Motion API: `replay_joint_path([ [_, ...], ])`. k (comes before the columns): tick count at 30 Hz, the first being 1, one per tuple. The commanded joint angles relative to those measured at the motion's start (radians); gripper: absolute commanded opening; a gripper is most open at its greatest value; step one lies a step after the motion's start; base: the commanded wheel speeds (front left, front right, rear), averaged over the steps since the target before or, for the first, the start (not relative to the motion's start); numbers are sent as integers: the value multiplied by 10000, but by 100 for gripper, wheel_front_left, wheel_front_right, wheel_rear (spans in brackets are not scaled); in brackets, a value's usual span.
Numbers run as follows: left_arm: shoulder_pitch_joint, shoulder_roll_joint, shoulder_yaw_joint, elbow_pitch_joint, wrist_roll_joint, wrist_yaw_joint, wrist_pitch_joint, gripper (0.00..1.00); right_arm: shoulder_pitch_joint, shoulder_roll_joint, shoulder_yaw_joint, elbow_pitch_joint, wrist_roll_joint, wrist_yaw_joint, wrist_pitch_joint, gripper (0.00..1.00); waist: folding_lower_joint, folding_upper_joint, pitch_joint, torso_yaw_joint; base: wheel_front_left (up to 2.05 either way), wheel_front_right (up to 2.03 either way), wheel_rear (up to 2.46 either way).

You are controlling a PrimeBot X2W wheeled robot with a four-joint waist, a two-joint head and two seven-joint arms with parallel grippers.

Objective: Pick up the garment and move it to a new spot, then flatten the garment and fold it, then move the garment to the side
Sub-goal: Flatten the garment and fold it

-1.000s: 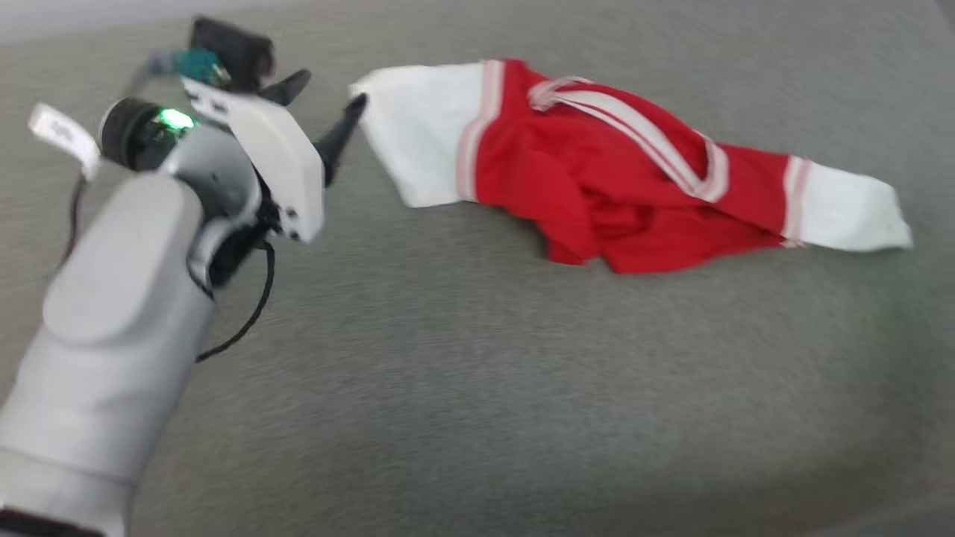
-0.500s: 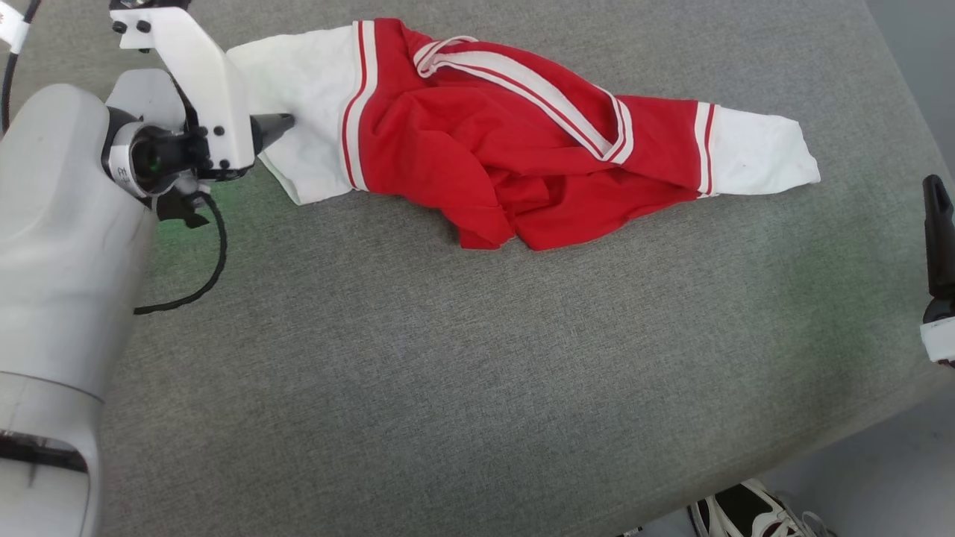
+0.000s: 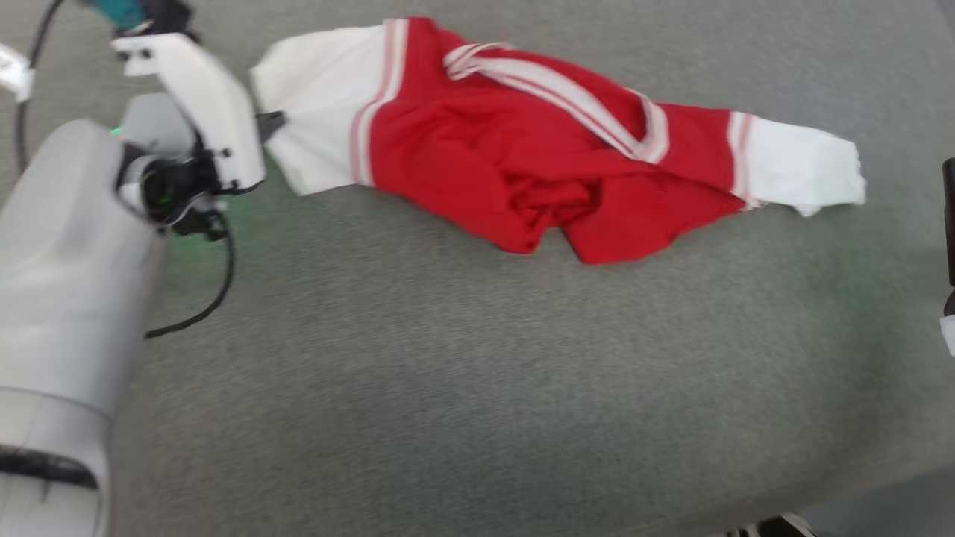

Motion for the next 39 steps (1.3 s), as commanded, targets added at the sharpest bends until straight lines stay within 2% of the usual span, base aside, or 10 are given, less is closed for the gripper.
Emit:
replay_joint_path([
  [1,272,132,42,57,-121,-44,-116,0,98,4,-55,-90,-54,-3,54,100,0,0,-246,362,0,0,0],
  [10,1799,1392,-64,-381,-118,-53,-1023,0,680,221,-642,-848,-590,-3,992,100,0,0,-914,1441,0,0,0],
  [13,2110,1563,16,-517,-141,-21,-1372,0,770,290,-734,-1086,-754,-3,1279,100,0,0,-978,1592,0,0,0],
  [18,2422,1382,-16,-791,43,219,-2144,2,826,317,-658,-1439,-1055,-3,1763,100,0,0,-1049,1825,0,0,0],
  [19,2417,1324,13,-857,77,253,-2392,56,826,244,-542,-1525,-1153,-3,1874,100,0,0,-1065,1876,0,0,0],
  [20,2444,1283,36,-911,99,317,-2646,100,816,152,-371,-1621,-1291,-3,1973,100,0,0,-1078,1911,0,0,0],
  [26,2964,1097,-302,-1367,1022,797,-4738,100,380,-908,1269,-1999,-2314,-3,2824,100,0,0,-1199,2208,0,0,0],
  [27,2964,1097,-302,-1367,1022,797,-4738,100,380,-908,1269,-1999,-2314,-3,2824,100,0,0,-1199,2208,0,0,0],
  [34,3967,538,-786,-2104,2246,1711,-7715,100,-775,-2919,3828,-2278,-2449,-3,3889,100,0,0,-1281,2826,0,0,0],
  [39,4835,-68,-766,-3104,2898,2367,-8509,100,-1830,-4106,5417,-1975,-2293,-3,4182,100,0,0,-1203,3374,0,0,0],
])
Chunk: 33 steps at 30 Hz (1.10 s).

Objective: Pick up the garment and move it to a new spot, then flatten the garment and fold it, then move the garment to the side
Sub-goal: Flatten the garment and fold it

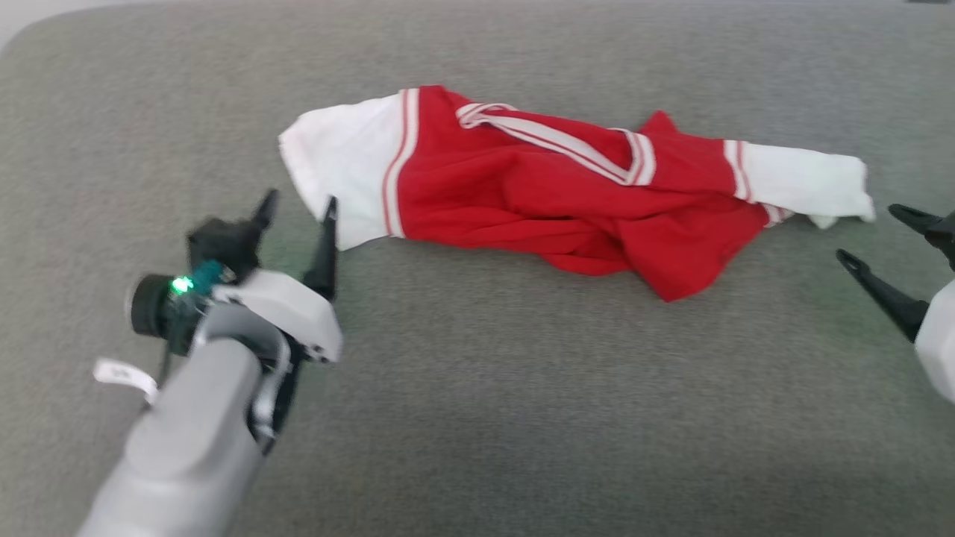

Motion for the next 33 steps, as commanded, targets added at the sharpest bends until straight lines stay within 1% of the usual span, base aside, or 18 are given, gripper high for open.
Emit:
replay_joint_path([
  [1,298,-80,87,-421,333,200,-75,100,-308,-208,325,119,26,-5,1,100,0,0,86,291,0,0,0],
  [3,761,-276,407,-1382,900,527,-87,100,-704,-511,840,347,80,-3,-81,100,0,0,155,512,0,0,0],
  [6,1705,-531,848,-2624,1722,832,-87,100,-1293,-792,1582,659,174,-5,-195,100,0,0,260,763,0,0,0],
  [9,2484,-929,1319,-3570,2203,867,-90,100,-1858,-947,2255,1051,311,-5,-355,100,0,0,378,963,0,0,0],
  [13,3248,-1296,1723,-4133,2617,656,-91,100,-2544,-1011,3109,1524,425,-5,-531,100,0,0,501,1178,0,0,0],
  [14,3353,-1367,1826,-4212,2725,585,-92,100,-2700,-1031,3332,1617,431,-5,-569,89,0,0,522,1206,0,0,0],
  [15,3445,-1446,1924,-4269,2803,524,-92,100,-2852,-1039,3491,1738,479,-5,-643,74,0,0,545,1228,0,0,0],
  [16,3540,-1513,2003,-4311,2873,462,-92,100,-3001,-1013,3623,1832,561,-5,-729,49,0,0,563,1244,0,0,0],
  [17,3624,-1560,2095,-4335,2921,395,-92,100,-3131,-1002,3773,1914,608,-5,-795,36,0,0,585,1260,0,0,0],
  [18,3667,-1607,2184,-4349,2959,344,-92,100,-3251,-1004,3931,2012,652,-5,-865,20,0,0,609,1272,0,0,0],
  [19,3717,-1661,2294,-4369,3017,291,-93,100,-3362,-986,4076,2083,721,-5,-899,0,0,0,627,1279,0,0,0],
  [25,3852,-2017,2685,-4335,3363,-21,-93,100,-4013,-873,4540,2585,1079,-5,-1339,0,0,0,705,1218,0,0,0],
  [29,3899,-2302,2871,-4362,3518,-226,-94,100,-4510,-667,4350,3048,1481,-5,-1640,0,0,0,796,1157,0,0,0],
  [31,3833,-2465,2929,-4417,3516,-333,-92,100,-4825,-425,4160,3449,1648,-5,-1611,0,0,0,928,1159,0,0,0],
  [32,3833,-2465,2929,-4417,3516,-333,-92,100,-4825,-425,4160,3449,1648,-5,-1611,0,0,0,928,1159,0,0,0],
  [33,3784,-2520,2953,-4437,3555,-370,-92,100,-4995,-242,4066,3715,1742,-3,-1527,0,0,0,1004,1159,0,0,0],
])
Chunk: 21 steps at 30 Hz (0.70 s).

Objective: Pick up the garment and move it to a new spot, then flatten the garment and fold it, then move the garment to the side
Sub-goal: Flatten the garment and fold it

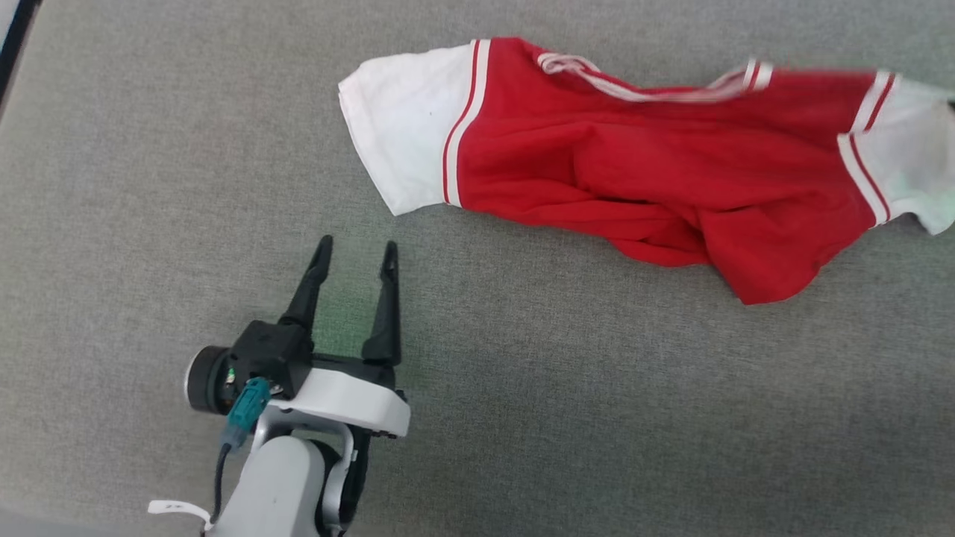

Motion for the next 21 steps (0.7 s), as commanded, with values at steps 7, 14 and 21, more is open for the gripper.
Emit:
replay_joint_path([
  [7,-483,-303,-90,-173,252,-330,-52,100,-1157,1174,-575,2442,103,-7,409,0,-1,0,616,557,0,0,0],
  [14,-658,-447,-108,-578,433,-485,-50,100,-1577,2066,-808,4481,76,-7,232,66,-1,0,666,1002,0,0,0],
  [21,-1596,191,-96,-358,973,-1161,-51,100,-1036,2450,-918,4509,459,-7,-1369,100,-1,0,187,567,0,0,0],
])
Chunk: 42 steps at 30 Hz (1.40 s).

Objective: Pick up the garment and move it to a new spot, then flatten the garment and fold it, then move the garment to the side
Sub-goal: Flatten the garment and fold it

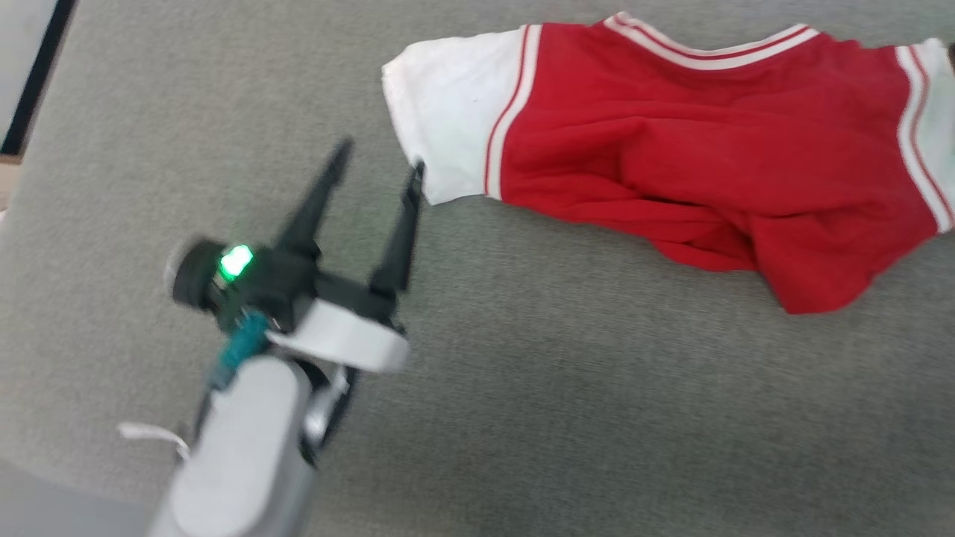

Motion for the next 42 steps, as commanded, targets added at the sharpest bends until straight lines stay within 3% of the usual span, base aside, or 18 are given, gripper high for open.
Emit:
replay_joint_path([
  [1,-587,375,34,81,220,-204,3,100,276,81,-89,-255,250,-5,-465,100,0,0,-238,-366,0,0,0],
  [5,-1924,1256,-21,243,94,-679,966,100,743,6,-353,-1193,789,-5,-1299,100,0,0,-382,-1089,0,0,0],
  [6,-2709,1805,-211,473,-64,-841,1690,100,1043,-58,-579,-1816,1075,-3,-1574,100,0,0,-371,-1523,0,0,0],
  [8,-3399,2195,-452,866,-695,-919,2528,100,1393,-164,-868,-2490,1362,-3,-1758,100,0,0,-308,-1977,0,0,0],
  [17,-6719,5115,-3814,2623,-4582,-913,6124,100,3487,-364,-2470,-5293,2012,-3,-2039,100,0,0,272,-3827,0,0,0],
  [21,-7783,5828,-4876,3683,-5863,-915,7774,100,4279,-312,-3018,-6064,1798,-3,-2047,100,0,0,496,-4409,0,0,0],
  [31,-8762,6840,-5635,5485,-7684,-916,10348,100,5483,-58,-4194,-6884,1209,-3,-1732,100,0,0,802,-4995,0,0,0],
  [35,-8630,6790,-5706,5787,-8488,-917,11235,100,5876,104,-4685,-7216,916,-3,-1447,100,0,0,834,-4900,0,0,0],
  [40,-8465,6564,-5977,5474,-9052,-918,11511,99,5987,204,-5202,-7749,503,-3,-848,100,0,0,934,-4607,0,0,0],
  [42,-8496,6432,-6067,5219,-9251,-920,11410,59,5857,219,-5346,-7974,363,-3,-556,100,0,0,1045,-4466,0,0,0],
])
